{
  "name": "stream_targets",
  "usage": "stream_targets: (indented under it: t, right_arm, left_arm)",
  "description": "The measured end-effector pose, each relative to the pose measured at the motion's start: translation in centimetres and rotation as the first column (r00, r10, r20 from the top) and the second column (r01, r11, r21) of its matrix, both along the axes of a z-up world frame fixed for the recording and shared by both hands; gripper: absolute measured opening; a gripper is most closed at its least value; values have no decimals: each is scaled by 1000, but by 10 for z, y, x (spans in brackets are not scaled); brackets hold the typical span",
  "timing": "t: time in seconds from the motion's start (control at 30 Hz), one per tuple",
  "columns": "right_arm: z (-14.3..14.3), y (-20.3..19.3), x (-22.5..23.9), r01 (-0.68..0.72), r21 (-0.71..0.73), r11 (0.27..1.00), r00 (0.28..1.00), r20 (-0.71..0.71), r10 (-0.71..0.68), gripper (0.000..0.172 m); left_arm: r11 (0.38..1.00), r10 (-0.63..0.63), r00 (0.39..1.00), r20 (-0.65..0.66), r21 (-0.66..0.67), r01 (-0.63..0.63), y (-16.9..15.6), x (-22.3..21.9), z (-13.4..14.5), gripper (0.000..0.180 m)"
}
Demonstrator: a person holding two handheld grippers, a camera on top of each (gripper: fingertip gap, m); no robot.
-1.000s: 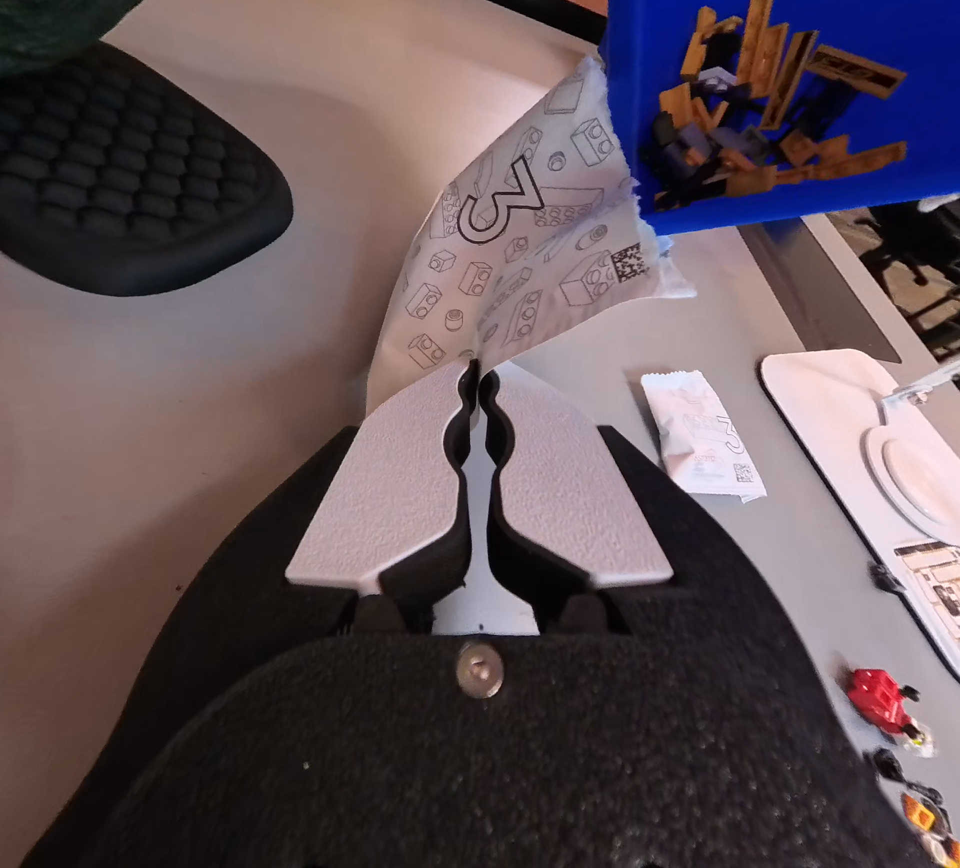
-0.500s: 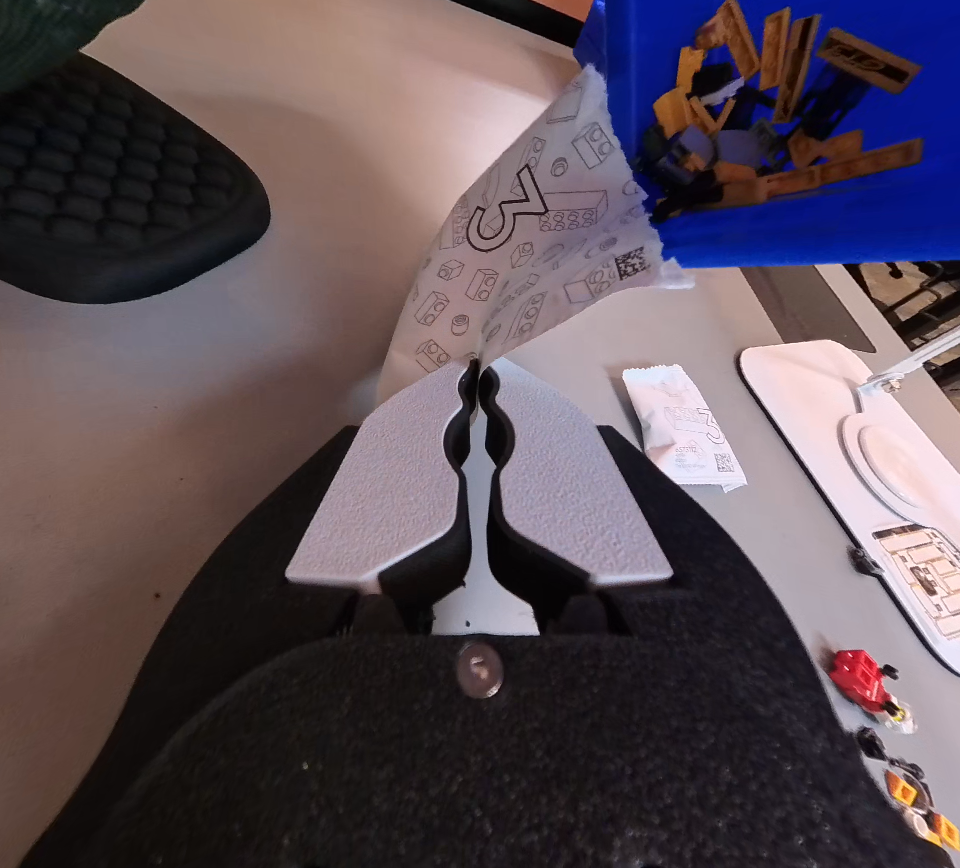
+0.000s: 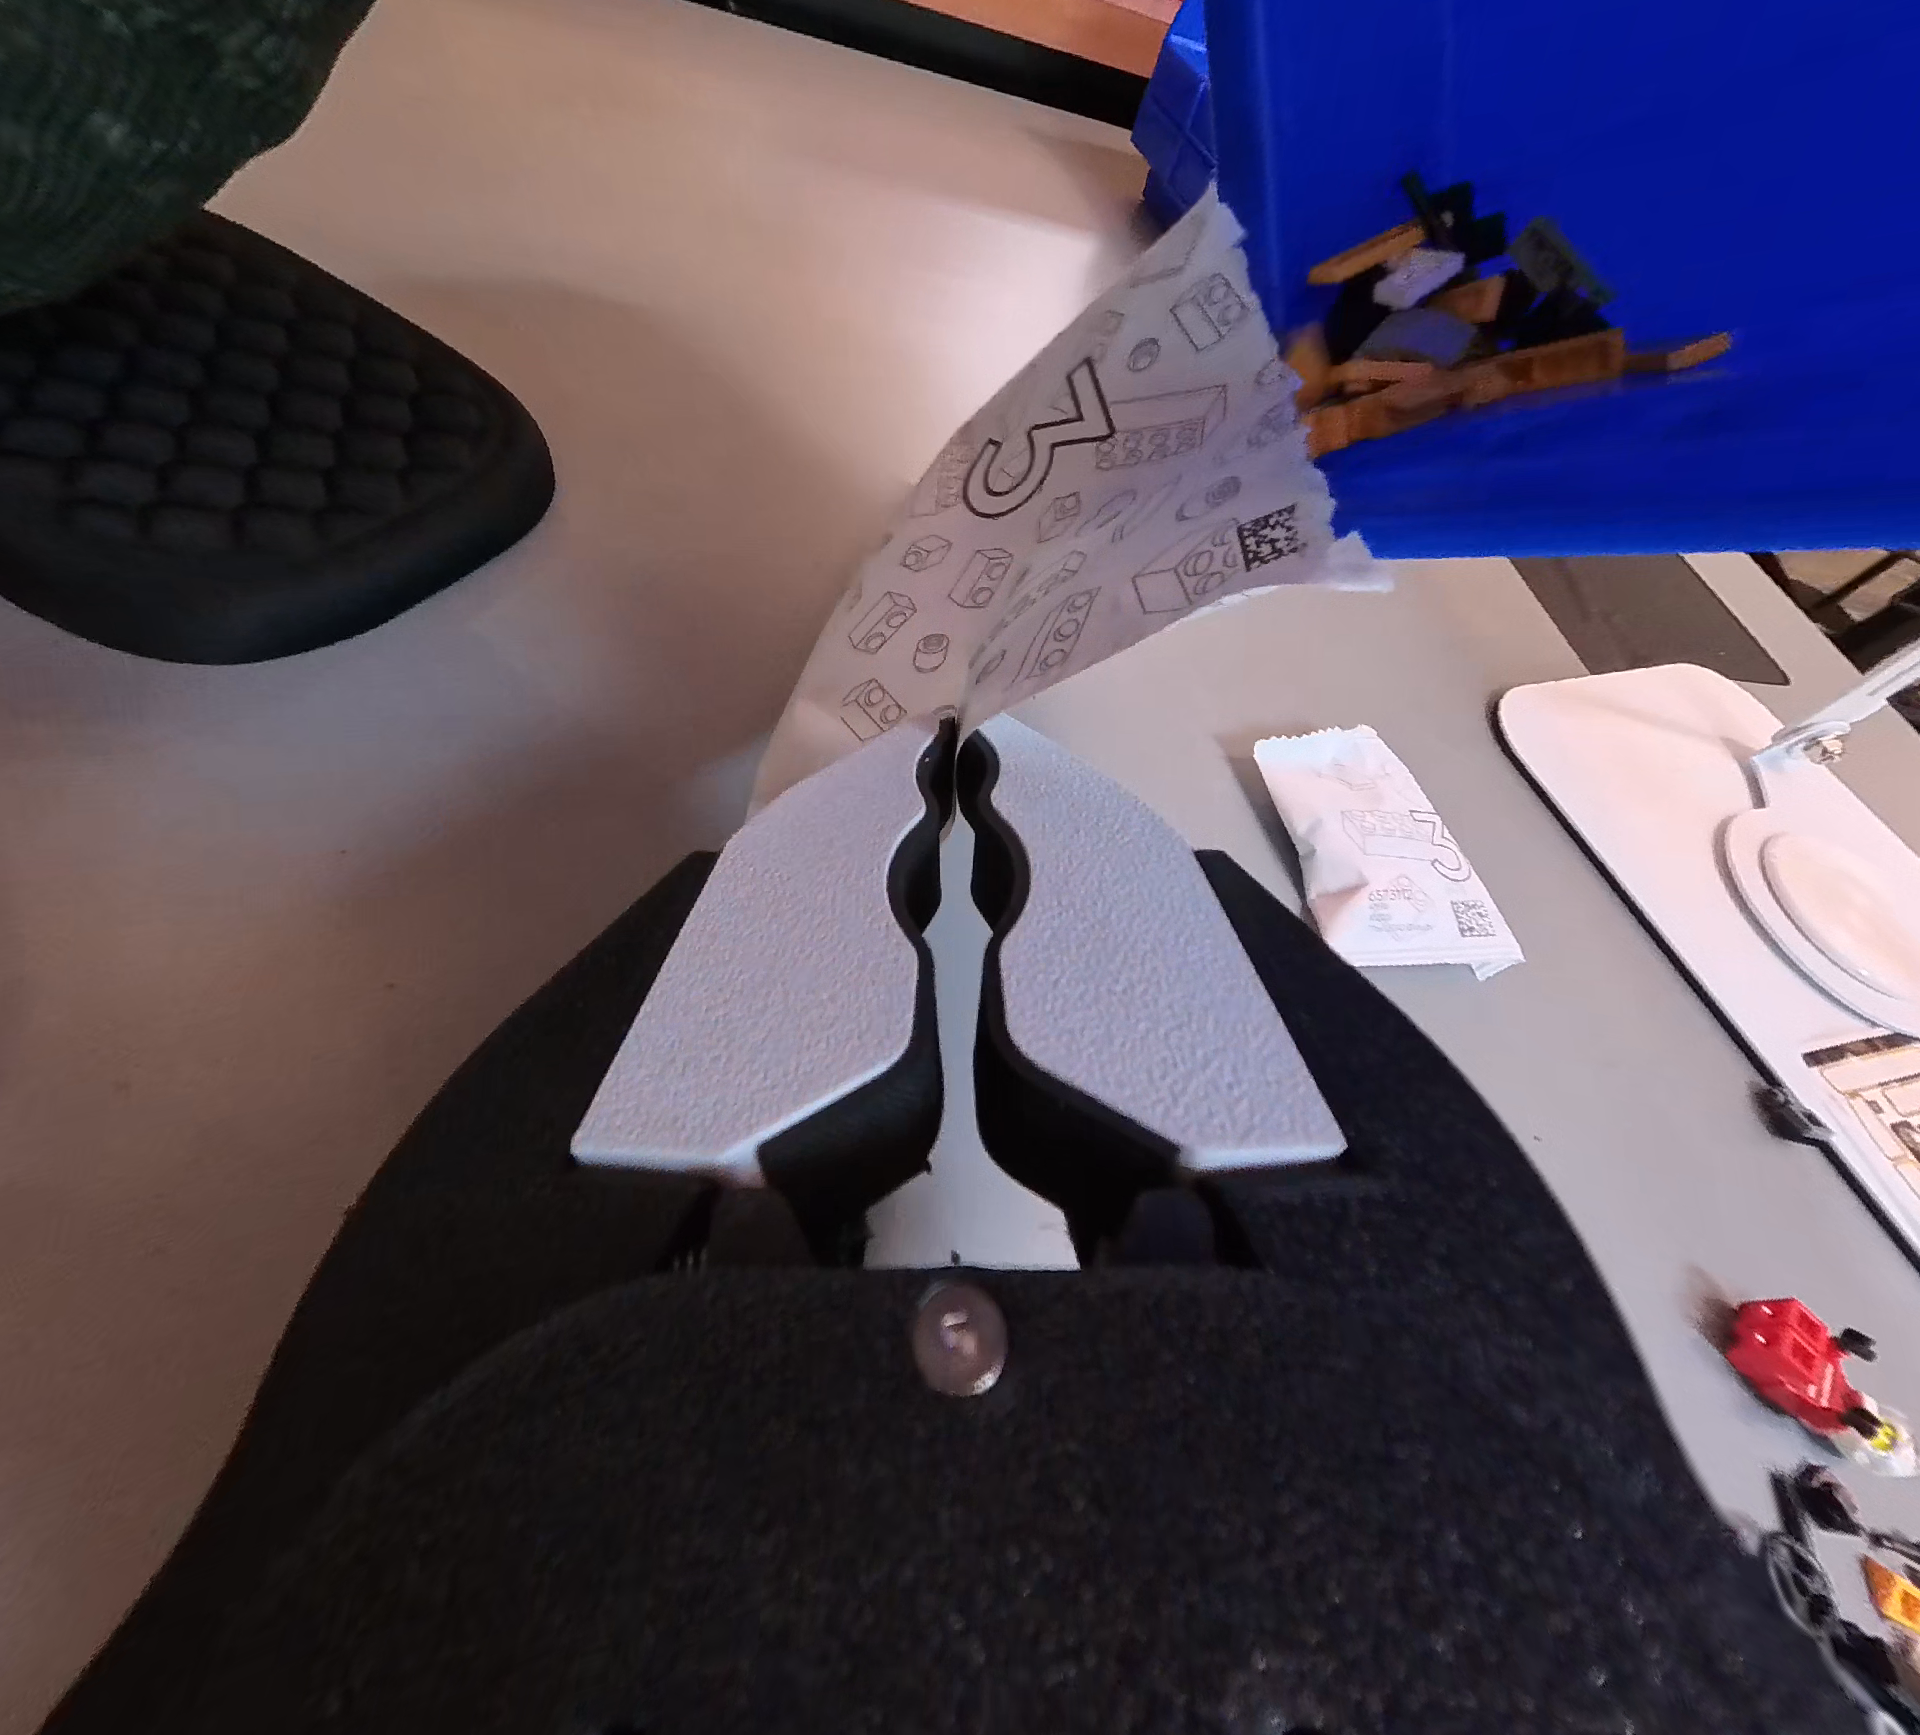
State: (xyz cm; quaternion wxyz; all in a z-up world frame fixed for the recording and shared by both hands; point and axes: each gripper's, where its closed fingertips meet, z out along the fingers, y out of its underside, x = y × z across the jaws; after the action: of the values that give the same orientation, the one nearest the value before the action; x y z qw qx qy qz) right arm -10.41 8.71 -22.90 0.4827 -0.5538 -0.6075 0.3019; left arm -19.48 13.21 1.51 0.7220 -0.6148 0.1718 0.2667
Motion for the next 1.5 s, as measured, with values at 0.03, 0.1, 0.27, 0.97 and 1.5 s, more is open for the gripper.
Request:
stream_targets:
  t: [0.03, 0.1, 0.27, 0.97, 1.5]
  right_arm:
    - [0, 0, 0, 2, -5, 1000, 1000, -3, -2, 0]
    - [0, 1, 1, 5, -3, 1000, 1000, -4, -5, 0]
    - [0, 3, 1, 10, 3, 1000, 1000, -1, -10, 0]
    - [3, 8, 5, 26, -23, 999, 999, -24, -27, 0]
    - [2, 8, 6, 25, -18, 1000, 999, -19, -26, 0]
  left_arm:
    - [1000, -2, 1000, -3, 5, 2, 0, 1, 0, 5]
    - [1000, -3, 1000, -12, 15, 4, -1, 2, 1, 5]
    - [999, -14, 999, -41, 47, 16, -5, 8, 2, 5]
    - [979, -44, 993, -108, 193, 64, -23, 19, 9, 5]
    - [946, -92, 985, -146, 297, 132, -43, 24, 8, 5]
